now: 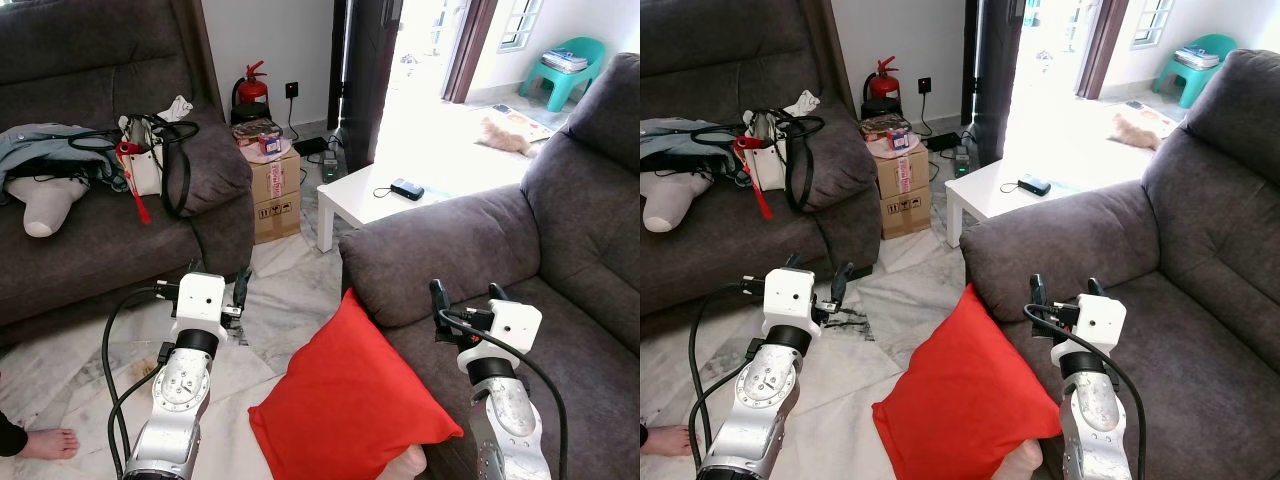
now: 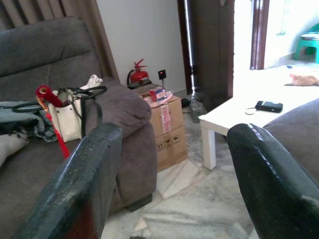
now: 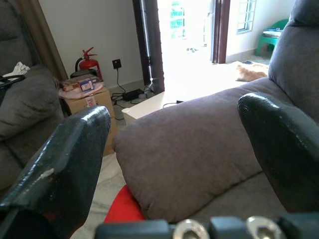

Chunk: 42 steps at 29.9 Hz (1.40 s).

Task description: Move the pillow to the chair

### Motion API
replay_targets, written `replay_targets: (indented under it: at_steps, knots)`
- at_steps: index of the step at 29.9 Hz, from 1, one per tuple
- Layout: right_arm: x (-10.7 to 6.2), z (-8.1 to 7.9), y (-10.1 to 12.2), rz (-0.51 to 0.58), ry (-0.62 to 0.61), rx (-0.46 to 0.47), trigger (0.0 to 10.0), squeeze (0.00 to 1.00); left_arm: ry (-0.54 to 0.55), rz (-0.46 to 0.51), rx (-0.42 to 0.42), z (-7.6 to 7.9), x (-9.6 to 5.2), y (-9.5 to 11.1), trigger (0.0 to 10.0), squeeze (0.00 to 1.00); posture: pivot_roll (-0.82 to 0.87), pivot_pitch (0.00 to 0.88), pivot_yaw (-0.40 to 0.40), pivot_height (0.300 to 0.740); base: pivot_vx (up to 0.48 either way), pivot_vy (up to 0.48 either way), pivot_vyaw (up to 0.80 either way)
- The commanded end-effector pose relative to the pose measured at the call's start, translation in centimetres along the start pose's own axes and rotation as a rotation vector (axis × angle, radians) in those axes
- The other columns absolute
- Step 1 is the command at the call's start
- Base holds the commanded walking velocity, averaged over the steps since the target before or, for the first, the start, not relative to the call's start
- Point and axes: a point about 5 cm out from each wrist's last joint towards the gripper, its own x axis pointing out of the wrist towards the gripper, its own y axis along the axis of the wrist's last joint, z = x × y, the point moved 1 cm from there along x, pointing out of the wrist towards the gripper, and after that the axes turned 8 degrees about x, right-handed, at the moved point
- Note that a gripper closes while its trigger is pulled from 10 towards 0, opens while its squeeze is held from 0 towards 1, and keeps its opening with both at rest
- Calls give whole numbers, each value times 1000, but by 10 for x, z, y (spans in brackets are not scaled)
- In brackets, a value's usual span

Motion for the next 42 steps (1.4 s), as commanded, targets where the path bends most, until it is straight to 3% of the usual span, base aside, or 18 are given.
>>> replay_targets:
  at_steps: [1,28,42]
  knots:
    - [5,-2,5,3,0,-1,10000,0,-13,22,-17,4,2,6,10000,0,45,0,-46,740,0,0,-456]
    - [7,-7,4,2,13,18,10000,0,-26,22,-35,6,2,7,10000,0,50,0,-48,740,0,0,-162]
    - [7,-7,4,-5,19,15,10000,0,-27,20,-35,7,1,6,10000,0,49,0,-51,740,151,0,0]
